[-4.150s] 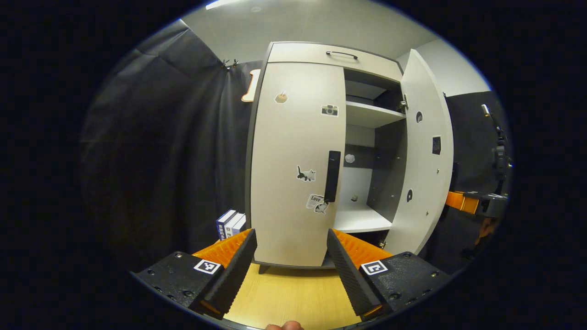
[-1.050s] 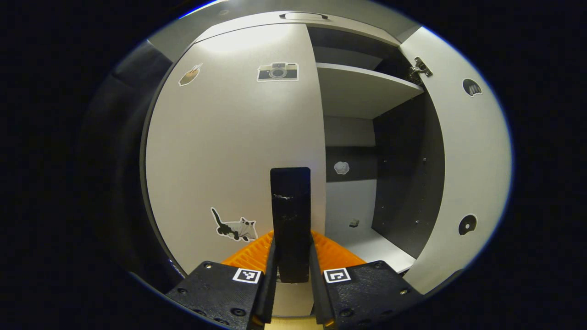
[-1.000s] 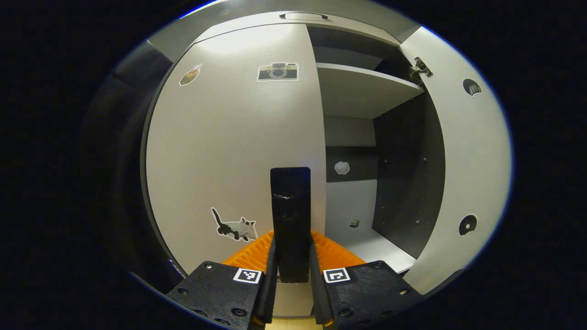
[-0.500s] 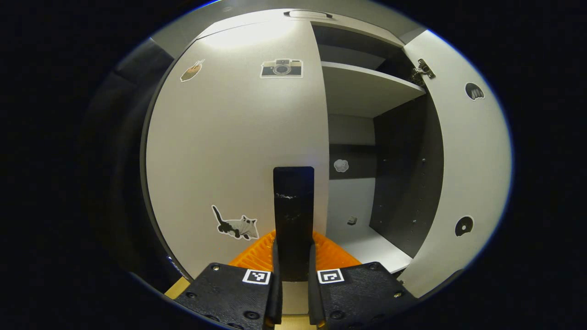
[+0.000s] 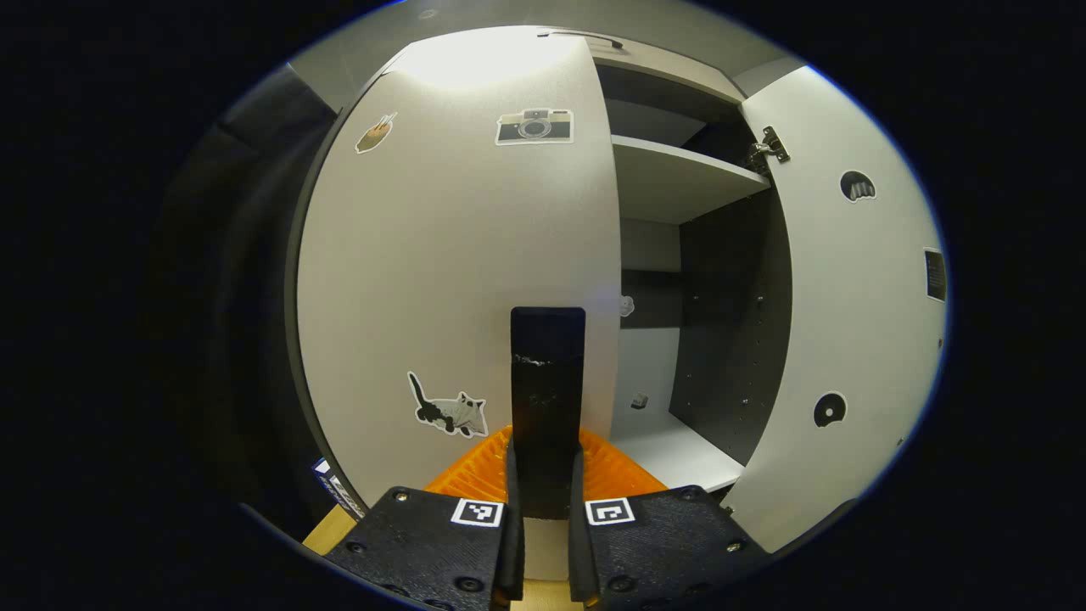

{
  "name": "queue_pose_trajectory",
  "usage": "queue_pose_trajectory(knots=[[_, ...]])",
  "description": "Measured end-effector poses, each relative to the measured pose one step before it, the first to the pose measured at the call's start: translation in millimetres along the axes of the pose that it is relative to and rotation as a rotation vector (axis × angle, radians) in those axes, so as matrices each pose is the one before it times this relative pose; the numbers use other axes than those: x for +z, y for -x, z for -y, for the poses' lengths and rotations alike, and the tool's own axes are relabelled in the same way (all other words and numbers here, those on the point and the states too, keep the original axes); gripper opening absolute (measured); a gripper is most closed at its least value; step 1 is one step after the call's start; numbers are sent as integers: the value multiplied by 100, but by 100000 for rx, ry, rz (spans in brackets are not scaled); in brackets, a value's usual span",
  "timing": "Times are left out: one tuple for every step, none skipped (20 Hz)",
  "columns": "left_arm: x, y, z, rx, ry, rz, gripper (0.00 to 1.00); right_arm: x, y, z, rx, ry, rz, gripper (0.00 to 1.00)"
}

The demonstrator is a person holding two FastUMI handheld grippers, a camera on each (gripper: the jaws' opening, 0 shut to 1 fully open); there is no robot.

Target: Open the right door of the double-door shoe cabinet with the right hand, and open the left door with the left hand.

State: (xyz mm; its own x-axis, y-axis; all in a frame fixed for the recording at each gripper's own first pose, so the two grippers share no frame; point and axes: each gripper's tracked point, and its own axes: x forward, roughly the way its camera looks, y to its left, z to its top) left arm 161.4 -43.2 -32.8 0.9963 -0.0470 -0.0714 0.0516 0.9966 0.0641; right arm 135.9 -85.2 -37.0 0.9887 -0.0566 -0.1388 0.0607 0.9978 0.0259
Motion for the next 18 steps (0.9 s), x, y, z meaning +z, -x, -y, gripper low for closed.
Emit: queue_pose_trajectory(knots=[[-43,454,-105,-342,52,-3,21,-29,-24,-17,15,-318,144,1],[-3,369,-62,-310,172,-42,21,53,-19,-15,12,-374,42,1],[-179,650,-209,-73,-58,-225,21,-73,14,-79,35,-316,-30,1],[3,426,-125,-142,86,-294,21,26,25,28,-62,-56,107,1],[-12,296,-101,-161,233,-257,21,19,-17,33,-112,80,70,1],[10,292,-72,-229,289,-104,21,-20,13,39,-133,-17,60,1],[-12,301,-26,-208,103,-140,21,44,-48,-40,-98,-163,59,1],[8,312,-118,-245,65,-131,21,40,27,2,-18,-204,125,1],[4,318,-111,-267,153,-57,21,-58,13,-37,-44,-167,62,1],[18,287,-94,-231,216,-25,21,21,15,44,-100,-77,3,1],[-49,351,-90,-138,107,-19,21,-12,-33,-6,-65,40,23,1],[-4,322,-140,-103,-11,22,21,25,4,15,-46,46,-9,1],[-44,285,-68,-140,-27,-44,21,10,-1,-68,-79,101,-27,1],[0,336,-106,-137,260,-53,21,63,-42,9,-85,88,-25,1],[22,266,-158,-85,409,-119,21,-106,37,66,-135,100,-45,1],[11,325,-176,-6,298,-155,21,4,-36,41,-166,24,-41,1],[-7,333,-133,109,236,-77,21,-33,21,28,-105,87,-33,1],[23,301,-131,17,9,-24,21,74,-2,20,-86,84,7,1]])
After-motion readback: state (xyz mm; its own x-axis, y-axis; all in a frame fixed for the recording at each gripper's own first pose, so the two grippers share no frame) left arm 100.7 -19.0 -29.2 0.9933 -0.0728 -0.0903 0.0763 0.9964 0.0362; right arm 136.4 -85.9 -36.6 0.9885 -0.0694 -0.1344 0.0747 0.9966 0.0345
